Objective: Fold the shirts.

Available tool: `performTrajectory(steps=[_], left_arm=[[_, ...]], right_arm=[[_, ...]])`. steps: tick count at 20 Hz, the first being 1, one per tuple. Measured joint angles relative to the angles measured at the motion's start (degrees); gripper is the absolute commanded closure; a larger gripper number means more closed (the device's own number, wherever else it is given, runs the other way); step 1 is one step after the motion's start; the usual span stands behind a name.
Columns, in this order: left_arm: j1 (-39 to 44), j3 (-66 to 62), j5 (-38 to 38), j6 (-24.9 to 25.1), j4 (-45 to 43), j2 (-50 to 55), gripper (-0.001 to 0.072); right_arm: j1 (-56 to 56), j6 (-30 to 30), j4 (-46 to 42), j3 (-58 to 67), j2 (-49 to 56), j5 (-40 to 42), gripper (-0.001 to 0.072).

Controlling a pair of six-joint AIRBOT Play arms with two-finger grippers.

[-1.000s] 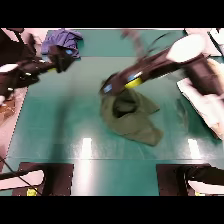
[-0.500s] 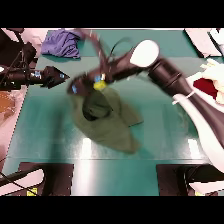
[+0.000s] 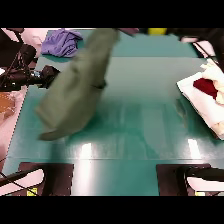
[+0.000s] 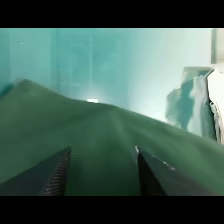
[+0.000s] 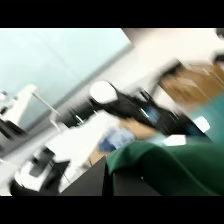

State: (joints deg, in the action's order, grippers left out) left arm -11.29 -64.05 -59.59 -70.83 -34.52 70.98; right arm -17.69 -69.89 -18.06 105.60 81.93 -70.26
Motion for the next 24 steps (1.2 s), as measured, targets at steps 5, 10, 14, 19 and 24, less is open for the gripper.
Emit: performTrajectory(steps=[5, 10, 14, 19, 24], left_arm=[[0.2, 0.0, -0.8, -0.5, -0.1, 0.0, 0.0207], [2.9, 0.3, 1.9, -3.9, -8.6, 2.9, 0.0205], [3.6, -0.9, 5.1, -2.1, -6.4, 12.4, 0.0205], [0.2, -3.9, 3.3, -1.8, -7.1, 18.8, 0.0206], [-3.5, -3.4, -1.2, -5.8, -15.5, 19.1, 0.0206]], right_arm=[[11.8, -6.1, -19.3, -22.6, -5.1, -15.0, 0.0681], [17.1, -5.2, -27.0, -43.2, -6.6, -18.8, 0.0681], [17.1, -3.7, -28.7, -49.3, -6.9, -19.4, 0.0681], [15.4, -3.1, -29.5, -51.1, -7.0, -19.6, 0.0681], [14.9, -2.6, -29.6, -51.5, -7.0, -18.0, 0.0682]])
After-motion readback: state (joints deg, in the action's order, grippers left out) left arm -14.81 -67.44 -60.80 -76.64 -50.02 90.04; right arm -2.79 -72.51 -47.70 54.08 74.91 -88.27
